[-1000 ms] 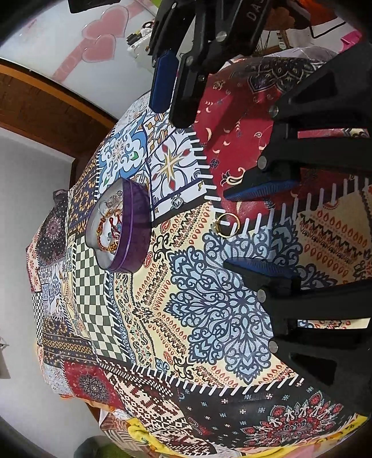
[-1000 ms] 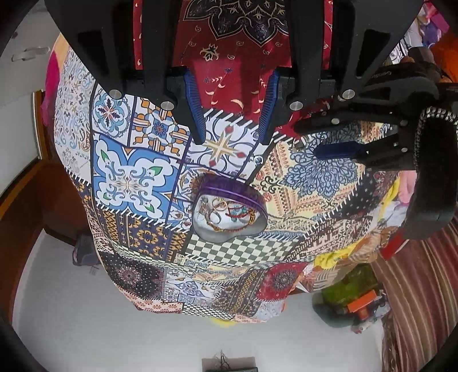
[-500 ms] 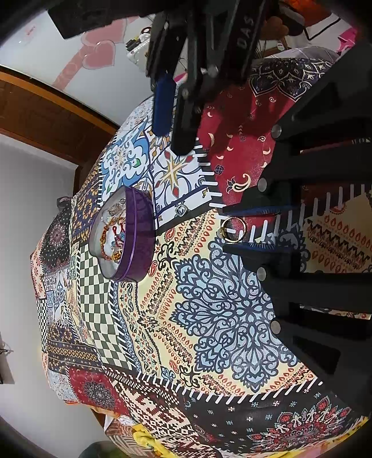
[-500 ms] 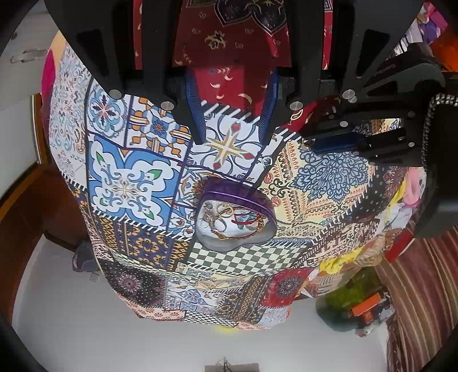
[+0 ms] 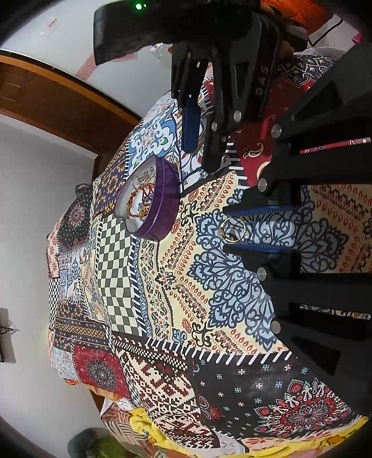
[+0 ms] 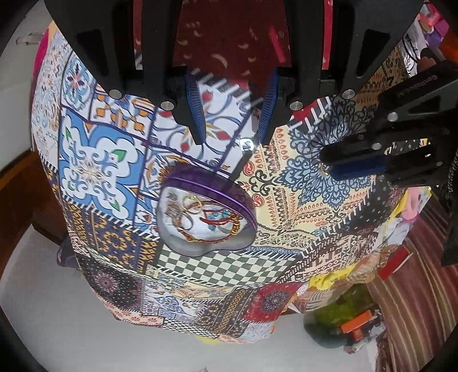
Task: Organize jewelry
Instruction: 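Carry the gold ring with the left tool while the right tool grasps a silver earring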
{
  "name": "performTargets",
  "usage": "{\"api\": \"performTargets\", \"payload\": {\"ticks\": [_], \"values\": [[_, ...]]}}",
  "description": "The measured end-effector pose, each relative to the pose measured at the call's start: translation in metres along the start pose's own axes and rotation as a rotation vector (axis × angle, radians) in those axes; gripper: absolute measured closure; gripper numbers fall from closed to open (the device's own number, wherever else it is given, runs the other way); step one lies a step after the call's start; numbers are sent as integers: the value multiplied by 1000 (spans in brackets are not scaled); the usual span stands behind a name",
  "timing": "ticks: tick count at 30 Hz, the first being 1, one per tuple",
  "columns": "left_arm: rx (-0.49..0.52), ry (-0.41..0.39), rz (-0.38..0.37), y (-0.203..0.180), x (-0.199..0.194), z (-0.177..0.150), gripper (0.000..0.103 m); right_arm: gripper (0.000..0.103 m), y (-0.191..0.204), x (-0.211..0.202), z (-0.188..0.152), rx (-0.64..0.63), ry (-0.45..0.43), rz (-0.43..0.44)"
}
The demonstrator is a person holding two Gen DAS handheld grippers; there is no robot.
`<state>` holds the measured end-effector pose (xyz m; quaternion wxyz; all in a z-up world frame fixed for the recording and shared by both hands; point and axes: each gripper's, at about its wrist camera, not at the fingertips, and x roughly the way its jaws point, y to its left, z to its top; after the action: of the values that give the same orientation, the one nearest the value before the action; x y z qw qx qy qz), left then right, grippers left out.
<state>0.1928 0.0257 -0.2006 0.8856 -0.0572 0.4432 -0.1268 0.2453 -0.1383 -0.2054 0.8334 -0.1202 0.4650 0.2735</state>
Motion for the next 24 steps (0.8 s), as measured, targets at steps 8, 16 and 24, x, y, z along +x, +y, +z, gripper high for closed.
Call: {"api": "performTargets", "payload": {"ticks": [8,16,24], "values": [[-12,-19,-19,5,-1,-1,86,75,14,9,3,-70,9,-15],[-15,-25,-13,6,-4,1,86,94,9,13,5,-43,21,13],[-4,-73,-1,1,-20,16,86,94,2,-4,10,-12,-40,-13]]}}
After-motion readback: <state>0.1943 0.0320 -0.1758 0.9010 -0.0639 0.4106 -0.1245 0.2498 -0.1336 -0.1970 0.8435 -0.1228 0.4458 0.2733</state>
